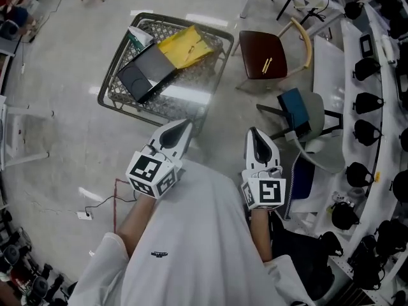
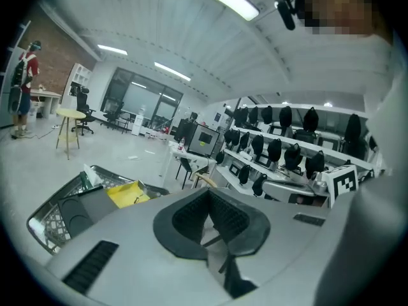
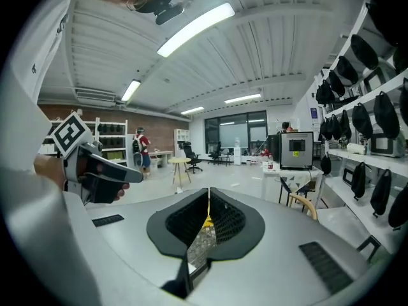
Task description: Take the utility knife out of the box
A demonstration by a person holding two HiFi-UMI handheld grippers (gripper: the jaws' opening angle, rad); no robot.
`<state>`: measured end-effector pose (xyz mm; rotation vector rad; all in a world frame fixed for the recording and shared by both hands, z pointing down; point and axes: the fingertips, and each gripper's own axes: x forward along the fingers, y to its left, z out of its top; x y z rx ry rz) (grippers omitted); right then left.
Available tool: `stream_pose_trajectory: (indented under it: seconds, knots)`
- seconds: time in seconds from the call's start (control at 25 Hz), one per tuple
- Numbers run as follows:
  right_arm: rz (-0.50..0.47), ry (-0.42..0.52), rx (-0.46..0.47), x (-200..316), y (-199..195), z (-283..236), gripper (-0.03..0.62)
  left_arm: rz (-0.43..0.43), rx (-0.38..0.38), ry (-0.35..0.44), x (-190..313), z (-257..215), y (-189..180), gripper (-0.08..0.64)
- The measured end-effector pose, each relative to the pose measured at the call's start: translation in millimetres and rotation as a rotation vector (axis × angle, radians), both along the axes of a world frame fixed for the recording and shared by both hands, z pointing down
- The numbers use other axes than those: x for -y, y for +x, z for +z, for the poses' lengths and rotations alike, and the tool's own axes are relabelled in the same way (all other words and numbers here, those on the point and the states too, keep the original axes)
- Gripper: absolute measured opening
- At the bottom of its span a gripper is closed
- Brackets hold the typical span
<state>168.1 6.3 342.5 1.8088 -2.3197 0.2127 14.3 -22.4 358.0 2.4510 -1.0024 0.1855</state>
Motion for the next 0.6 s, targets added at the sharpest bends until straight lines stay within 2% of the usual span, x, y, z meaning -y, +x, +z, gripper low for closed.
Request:
stream_pose_trajectory:
  seconds: [0.32, 0.6]
  knots:
    - [-0.067, -0.005, -0.003, 79.2, -20.5, -1.3, 0.004, -0.055, 0.003, 0.024, 72.0, -6.3, -16.6, 0.003]
    - [-0.164, -0.026, -0.012, 116.4, -42.6, 6.5, 0.003, -0.128, -0.011, -0.023, 96.1, 3.6, -26.5, 0.003]
